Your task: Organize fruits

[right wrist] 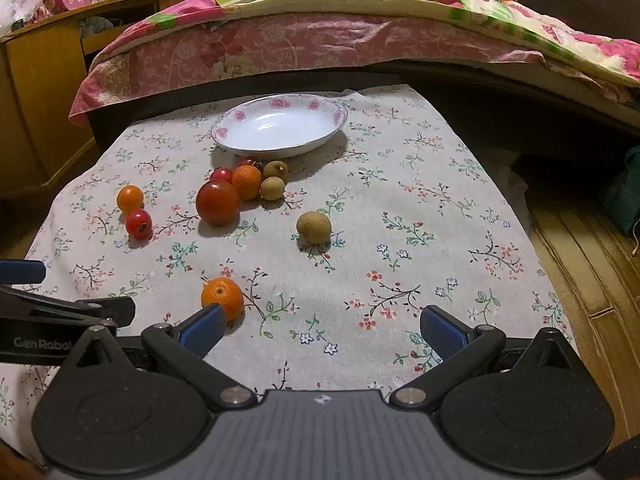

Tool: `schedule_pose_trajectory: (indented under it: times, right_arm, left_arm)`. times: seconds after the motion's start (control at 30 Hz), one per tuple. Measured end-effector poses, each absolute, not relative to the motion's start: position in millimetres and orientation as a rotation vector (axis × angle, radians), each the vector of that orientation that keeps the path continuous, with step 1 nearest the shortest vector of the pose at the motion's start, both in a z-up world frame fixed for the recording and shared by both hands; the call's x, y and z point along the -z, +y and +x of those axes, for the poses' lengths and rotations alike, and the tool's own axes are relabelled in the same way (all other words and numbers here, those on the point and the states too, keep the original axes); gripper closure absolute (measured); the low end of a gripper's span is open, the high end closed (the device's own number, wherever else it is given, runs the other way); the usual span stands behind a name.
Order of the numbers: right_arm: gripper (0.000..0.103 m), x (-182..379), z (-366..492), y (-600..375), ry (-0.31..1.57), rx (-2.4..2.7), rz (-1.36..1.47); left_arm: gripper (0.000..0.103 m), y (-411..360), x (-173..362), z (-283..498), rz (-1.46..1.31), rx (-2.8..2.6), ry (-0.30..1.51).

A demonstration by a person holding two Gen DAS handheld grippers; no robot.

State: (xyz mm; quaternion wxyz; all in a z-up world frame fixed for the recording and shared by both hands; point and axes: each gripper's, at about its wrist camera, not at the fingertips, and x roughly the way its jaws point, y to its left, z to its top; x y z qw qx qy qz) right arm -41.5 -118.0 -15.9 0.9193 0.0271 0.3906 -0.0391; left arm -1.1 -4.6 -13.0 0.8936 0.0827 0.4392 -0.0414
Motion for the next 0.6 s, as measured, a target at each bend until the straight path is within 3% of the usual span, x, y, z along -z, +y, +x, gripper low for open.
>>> schedule_pose_trajectory:
  times: [0.6]
  right_arm:
    - [0.000, 20.3, -39.8, -117.9, 0.818, 0.079, 0.058]
  left_arm:
    - [0.002, -4.0, 13.4, 0.5, 0.174, 0.089, 0.924]
